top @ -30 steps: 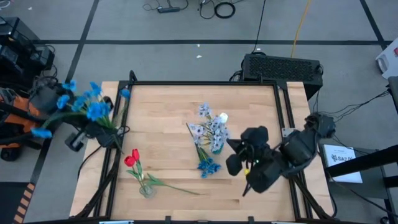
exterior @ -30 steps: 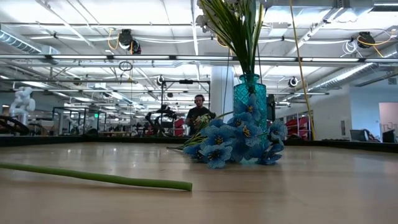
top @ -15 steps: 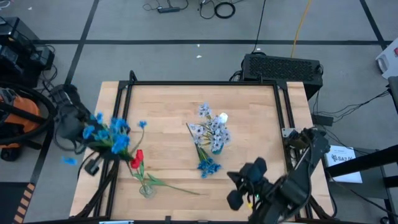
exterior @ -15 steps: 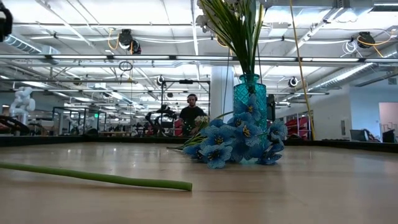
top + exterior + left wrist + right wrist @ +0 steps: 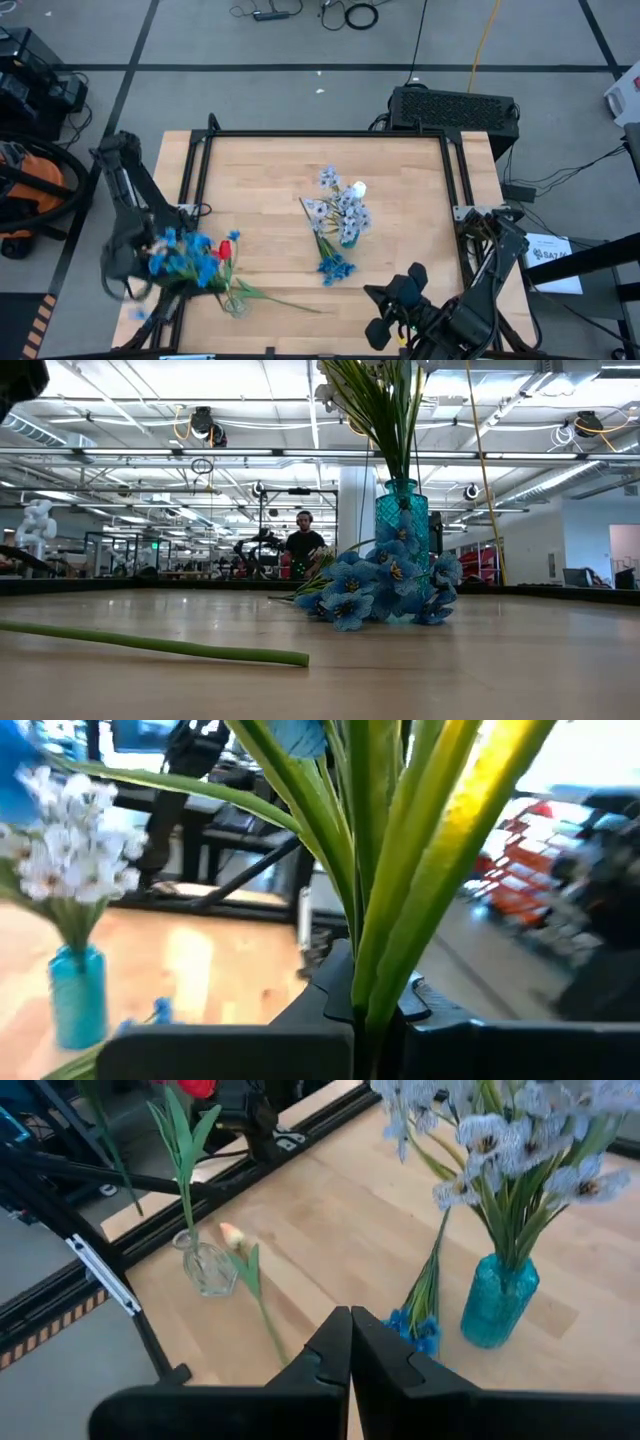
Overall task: Sort flowers into vase by color
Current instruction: Put the bottom blue flowers into the transparent flower vase
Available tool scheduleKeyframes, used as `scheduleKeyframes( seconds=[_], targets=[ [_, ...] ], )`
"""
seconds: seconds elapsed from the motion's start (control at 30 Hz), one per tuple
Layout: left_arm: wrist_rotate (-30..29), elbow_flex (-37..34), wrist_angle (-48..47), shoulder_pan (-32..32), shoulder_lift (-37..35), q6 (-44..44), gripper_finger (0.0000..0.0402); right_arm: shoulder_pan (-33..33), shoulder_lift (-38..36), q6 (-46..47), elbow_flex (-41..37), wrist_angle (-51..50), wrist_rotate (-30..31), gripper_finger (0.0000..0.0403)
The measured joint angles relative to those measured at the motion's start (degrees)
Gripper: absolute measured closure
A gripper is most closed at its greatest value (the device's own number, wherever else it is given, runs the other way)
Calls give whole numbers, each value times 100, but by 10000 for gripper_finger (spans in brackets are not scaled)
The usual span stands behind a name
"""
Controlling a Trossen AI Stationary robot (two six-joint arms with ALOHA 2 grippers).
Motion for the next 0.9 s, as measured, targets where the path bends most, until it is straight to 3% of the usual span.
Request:
scheduleKeyframes(
  seconds=[0.13, 0.3, 0.63, 0.9],
  targets=[
    [-717, -54, 503, -324, 610, 256, 398, -16, 0, -132, 0, 8, 3, 403],
    [-1250, -91, 492, -518, 1191, 306, 398, -51, 0, -339, 0, 14, 0, 403],
    [-1458, -359, 580, -512, 1477, 109, 399, -140, 0, -736, 0, 343, -50, 403],
    [-1253, -829, 1164, -547, 1396, 168, 399, -138, -1, -868, 0, 615, -88, 403]
  ],
)
